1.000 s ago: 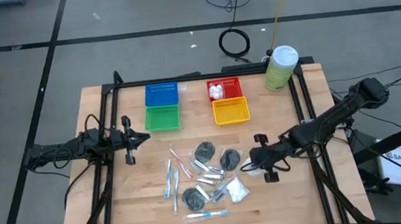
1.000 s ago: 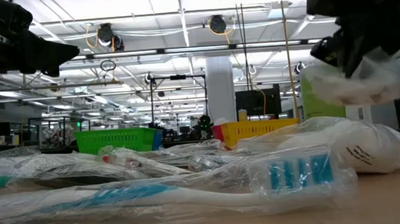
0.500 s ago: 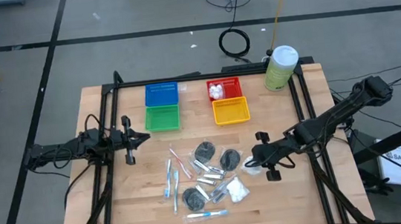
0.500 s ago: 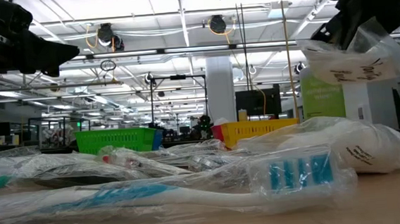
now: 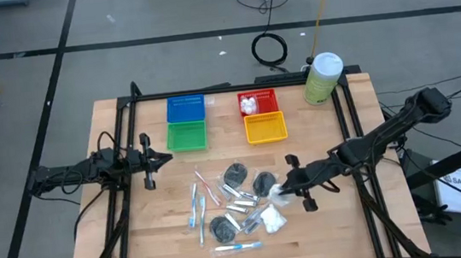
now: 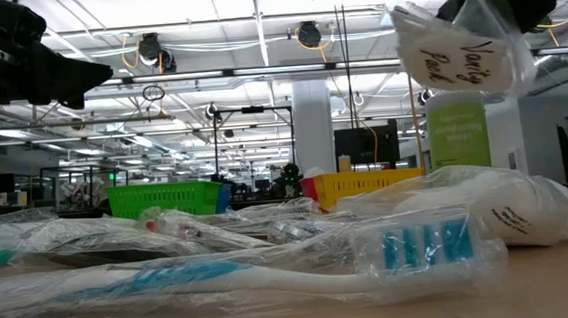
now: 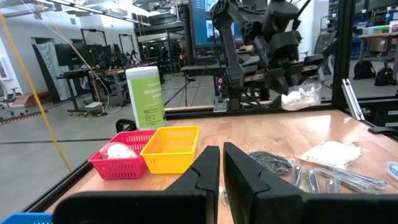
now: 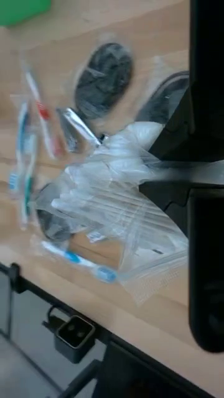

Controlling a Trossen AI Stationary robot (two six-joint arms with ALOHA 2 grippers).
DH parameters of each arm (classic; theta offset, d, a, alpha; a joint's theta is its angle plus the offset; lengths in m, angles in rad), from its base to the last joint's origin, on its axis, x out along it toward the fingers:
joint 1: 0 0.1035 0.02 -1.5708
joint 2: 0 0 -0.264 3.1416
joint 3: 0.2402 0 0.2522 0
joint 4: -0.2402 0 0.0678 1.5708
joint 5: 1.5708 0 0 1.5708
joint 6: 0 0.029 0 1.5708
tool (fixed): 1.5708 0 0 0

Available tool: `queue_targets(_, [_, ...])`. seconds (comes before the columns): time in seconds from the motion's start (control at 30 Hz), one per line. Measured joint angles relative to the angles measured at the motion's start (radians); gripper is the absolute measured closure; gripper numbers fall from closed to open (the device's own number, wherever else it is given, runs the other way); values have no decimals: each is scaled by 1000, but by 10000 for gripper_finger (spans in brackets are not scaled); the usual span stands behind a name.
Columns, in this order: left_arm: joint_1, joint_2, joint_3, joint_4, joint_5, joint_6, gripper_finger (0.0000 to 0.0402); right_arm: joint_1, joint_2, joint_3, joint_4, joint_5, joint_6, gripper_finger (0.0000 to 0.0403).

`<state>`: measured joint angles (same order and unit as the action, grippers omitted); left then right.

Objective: Pick & Place Travel size toiletries
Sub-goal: Put the cotton pack into the red bin

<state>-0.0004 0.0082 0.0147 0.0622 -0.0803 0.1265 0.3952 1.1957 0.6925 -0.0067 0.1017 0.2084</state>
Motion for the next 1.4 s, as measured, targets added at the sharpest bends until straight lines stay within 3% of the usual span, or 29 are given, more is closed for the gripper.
queue_targets(0.63, [0,0,0,0,0,0,378,-98,0,-338,717,1,-19,383])
queue_targets(1.4, [0,0,0,0,0,0,378,-355,0,-353,741,2,-64,383])
